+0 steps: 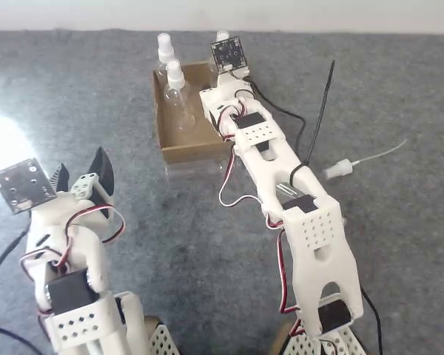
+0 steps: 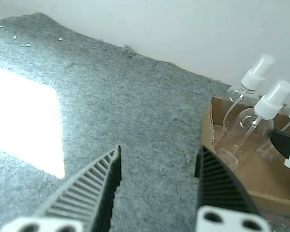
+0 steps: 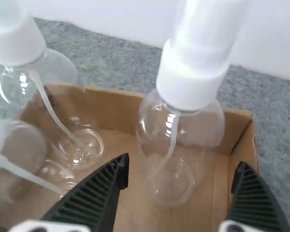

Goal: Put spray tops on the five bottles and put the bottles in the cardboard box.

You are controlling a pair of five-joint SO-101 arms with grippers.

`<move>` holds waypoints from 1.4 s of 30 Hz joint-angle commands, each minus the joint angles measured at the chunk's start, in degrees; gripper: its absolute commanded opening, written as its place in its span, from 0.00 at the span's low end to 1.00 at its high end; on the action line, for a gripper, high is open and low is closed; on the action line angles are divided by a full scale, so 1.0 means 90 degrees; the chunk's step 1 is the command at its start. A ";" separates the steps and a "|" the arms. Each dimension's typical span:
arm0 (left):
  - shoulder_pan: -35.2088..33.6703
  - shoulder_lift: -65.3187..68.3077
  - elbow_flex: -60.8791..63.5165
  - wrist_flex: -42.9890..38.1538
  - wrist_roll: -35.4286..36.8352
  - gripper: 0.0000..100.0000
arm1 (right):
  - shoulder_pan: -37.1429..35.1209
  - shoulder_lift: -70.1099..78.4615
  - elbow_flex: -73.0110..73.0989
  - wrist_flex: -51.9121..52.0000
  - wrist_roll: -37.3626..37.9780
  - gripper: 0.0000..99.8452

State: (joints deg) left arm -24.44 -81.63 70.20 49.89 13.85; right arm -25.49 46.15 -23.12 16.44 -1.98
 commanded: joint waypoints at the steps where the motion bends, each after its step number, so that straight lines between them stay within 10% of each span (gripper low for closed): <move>1: -0.0029 -0.0078 -0.0015 -0.0156 0.0039 0.23 | -0.0005 -0.0640 -0.0303 0.0376 -0.0059 0.31; 42: -0.0029 -0.0078 0.0093 -0.0176 0.0059 0.23 | 0.0063 -0.3853 -0.0293 0.6022 -0.0068 0.15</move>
State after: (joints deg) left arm -24.62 -81.63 71.52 49.89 13.85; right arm -25.41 20.04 -23.12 64.26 -2.15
